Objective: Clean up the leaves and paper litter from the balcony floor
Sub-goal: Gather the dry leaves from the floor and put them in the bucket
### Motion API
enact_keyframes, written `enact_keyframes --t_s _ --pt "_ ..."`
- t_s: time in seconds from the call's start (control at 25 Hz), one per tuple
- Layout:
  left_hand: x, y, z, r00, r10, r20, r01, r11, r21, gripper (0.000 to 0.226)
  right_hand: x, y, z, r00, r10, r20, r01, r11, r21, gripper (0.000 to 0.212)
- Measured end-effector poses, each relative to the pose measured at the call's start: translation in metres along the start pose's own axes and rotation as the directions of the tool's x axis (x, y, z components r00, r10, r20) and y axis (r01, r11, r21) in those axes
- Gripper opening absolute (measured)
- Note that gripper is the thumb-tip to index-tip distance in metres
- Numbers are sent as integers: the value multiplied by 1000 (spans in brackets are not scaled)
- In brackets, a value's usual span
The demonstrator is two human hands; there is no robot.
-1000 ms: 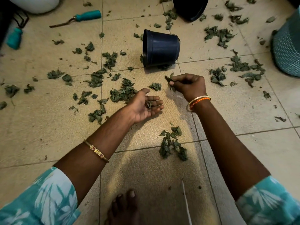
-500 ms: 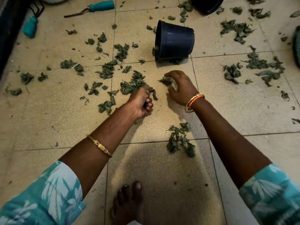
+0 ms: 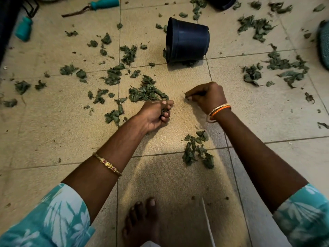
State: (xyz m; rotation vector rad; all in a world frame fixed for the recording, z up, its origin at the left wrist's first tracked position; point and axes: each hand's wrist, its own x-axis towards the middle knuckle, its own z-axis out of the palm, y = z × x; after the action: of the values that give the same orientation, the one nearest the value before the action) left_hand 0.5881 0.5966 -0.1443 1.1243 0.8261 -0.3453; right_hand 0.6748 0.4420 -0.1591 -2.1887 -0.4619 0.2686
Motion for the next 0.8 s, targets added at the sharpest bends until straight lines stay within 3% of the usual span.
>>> enact_keyframes --t_s 0.08,0.16,0.28,0.4,0.48,0.56,0.64,0.72,0.8 --pt "-4 -4 10 999 -16 51 12 997 77 37 -13 -19 -18 990 71 123 -102 956 273 15" --pt "-9 -6 22 985 -91 146 69 986 152 59 -26 -33 -25 981 76 177 -131 938 320 27" --pt "-13 -6 38 965 -131 227 94 982 166 64 -38 -40 -20 990 63 129 -77 991 106 41" --pt "-10 -6 42 983 -75 165 40 978 204 50 -43 -42 -22 994 -7 107 4 1000 31 28" --pt "-7 -8 36 992 -67 103 45 977 207 42 -46 -37 -31 991 73 113 -68 996 -51 16" --pt "-7 -9 27 994 -82 71 67 980 189 38 -55 -31 -33 934 281 219 -216 936 -277 35" --pt "-9 -10 21 994 -86 65 70 973 219 33 -72 -27 -21 846 440 302 -248 825 -508 64" --pt "-8 -13 18 994 -77 76 57 969 241 26 -88 -30 -1 829 460 320 -225 796 -561 73" --pt "-6 -17 16 994 -72 87 50 973 225 24 -92 -29 14 880 369 300 -174 837 -519 50"
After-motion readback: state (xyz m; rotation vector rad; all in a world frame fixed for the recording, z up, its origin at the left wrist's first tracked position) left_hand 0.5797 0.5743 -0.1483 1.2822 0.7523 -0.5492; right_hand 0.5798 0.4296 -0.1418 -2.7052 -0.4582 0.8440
